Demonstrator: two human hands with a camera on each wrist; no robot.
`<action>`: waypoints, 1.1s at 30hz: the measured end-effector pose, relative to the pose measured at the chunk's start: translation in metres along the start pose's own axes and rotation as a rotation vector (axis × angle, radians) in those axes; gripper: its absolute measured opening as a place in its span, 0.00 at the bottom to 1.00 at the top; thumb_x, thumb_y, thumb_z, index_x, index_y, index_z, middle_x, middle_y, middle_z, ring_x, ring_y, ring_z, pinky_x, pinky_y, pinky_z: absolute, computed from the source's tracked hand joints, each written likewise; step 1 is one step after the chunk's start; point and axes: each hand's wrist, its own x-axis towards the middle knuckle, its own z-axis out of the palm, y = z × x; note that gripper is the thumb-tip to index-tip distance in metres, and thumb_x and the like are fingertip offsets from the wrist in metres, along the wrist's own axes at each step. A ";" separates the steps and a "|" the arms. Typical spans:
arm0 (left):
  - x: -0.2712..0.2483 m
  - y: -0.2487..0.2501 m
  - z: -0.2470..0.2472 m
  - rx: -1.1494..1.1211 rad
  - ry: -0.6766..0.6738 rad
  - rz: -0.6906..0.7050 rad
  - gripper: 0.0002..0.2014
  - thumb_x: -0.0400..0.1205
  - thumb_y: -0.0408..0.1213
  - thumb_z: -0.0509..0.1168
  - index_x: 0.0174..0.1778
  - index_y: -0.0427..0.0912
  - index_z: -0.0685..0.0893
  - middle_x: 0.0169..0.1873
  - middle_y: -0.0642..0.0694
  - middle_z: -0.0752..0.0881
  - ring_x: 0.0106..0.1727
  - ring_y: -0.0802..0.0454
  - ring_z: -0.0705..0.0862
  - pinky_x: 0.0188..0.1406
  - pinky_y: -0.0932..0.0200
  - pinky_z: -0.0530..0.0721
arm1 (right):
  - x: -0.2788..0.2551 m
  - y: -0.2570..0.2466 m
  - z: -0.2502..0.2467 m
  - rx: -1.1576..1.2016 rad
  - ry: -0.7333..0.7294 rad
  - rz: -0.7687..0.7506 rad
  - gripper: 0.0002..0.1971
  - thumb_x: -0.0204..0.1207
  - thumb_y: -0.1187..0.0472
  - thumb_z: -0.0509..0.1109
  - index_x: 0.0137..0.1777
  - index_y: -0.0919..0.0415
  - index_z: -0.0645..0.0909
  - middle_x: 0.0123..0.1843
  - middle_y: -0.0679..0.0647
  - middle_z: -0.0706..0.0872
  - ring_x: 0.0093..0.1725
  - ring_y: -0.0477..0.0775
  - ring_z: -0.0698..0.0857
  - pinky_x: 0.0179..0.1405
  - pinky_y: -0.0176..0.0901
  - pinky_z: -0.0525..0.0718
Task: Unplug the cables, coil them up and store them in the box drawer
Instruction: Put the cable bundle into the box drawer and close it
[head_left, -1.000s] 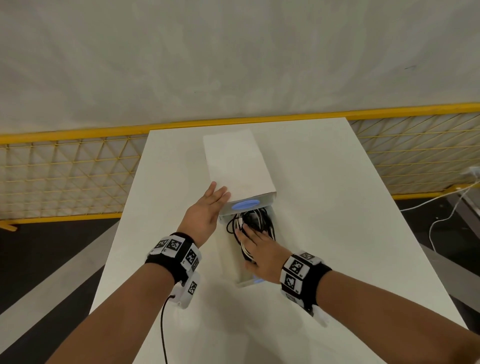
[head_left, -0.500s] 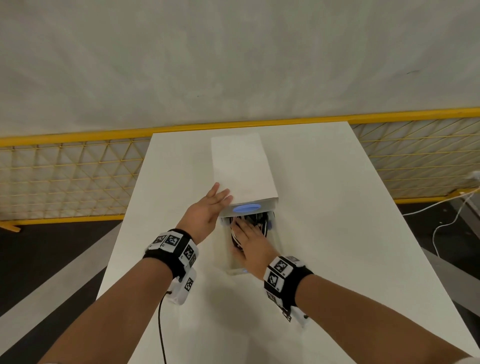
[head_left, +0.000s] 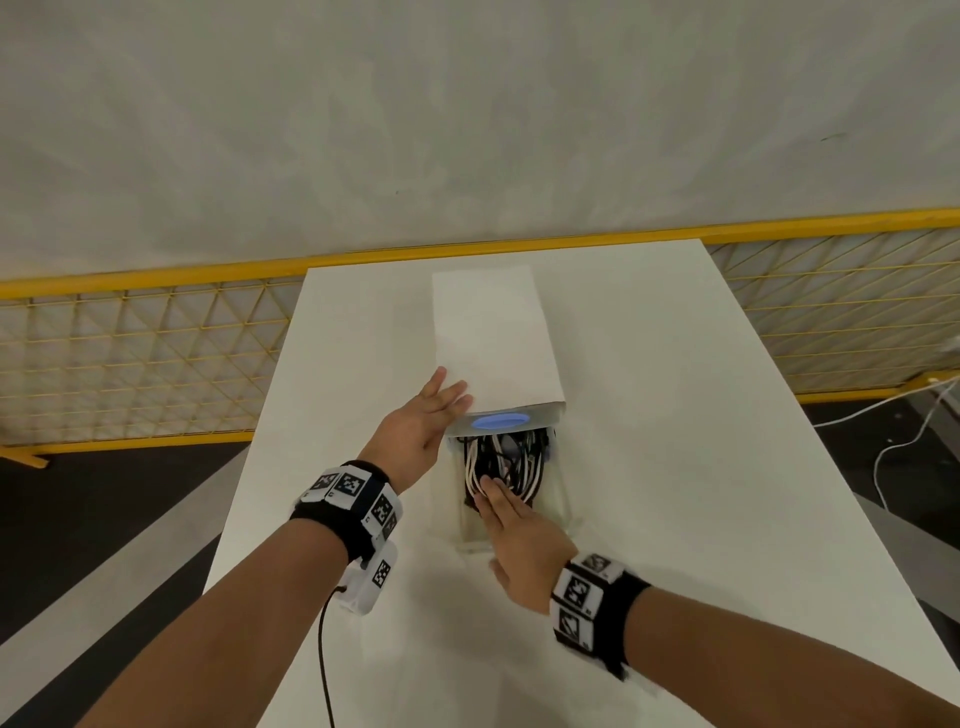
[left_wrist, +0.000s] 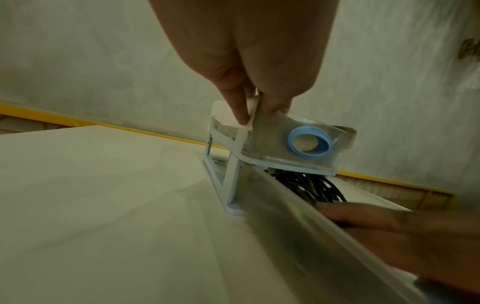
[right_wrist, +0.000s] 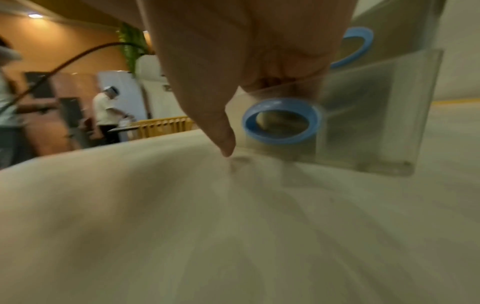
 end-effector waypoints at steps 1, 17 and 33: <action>-0.001 0.001 0.000 0.003 0.000 0.001 0.29 0.77 0.16 0.58 0.72 0.42 0.77 0.74 0.46 0.74 0.80 0.47 0.62 0.72 0.56 0.69 | 0.008 0.001 -0.007 -0.012 -0.011 0.021 0.38 0.82 0.59 0.59 0.82 0.69 0.39 0.85 0.63 0.36 0.85 0.61 0.43 0.81 0.47 0.45; 0.002 -0.001 0.001 -0.042 0.025 -0.023 0.26 0.78 0.18 0.57 0.71 0.42 0.79 0.74 0.48 0.74 0.80 0.49 0.61 0.73 0.57 0.67 | 0.014 0.036 0.013 -0.014 0.372 0.011 0.32 0.41 0.61 0.85 0.53 0.63 0.89 0.57 0.59 0.90 0.54 0.54 0.90 0.54 0.49 0.87; 0.002 0.005 0.001 -0.092 0.049 -0.060 0.25 0.79 0.20 0.55 0.71 0.41 0.78 0.74 0.50 0.71 0.79 0.61 0.52 0.72 0.81 0.52 | 0.028 0.037 -0.008 0.994 0.783 0.599 0.05 0.74 0.70 0.68 0.40 0.60 0.81 0.36 0.53 0.82 0.37 0.53 0.79 0.38 0.39 0.76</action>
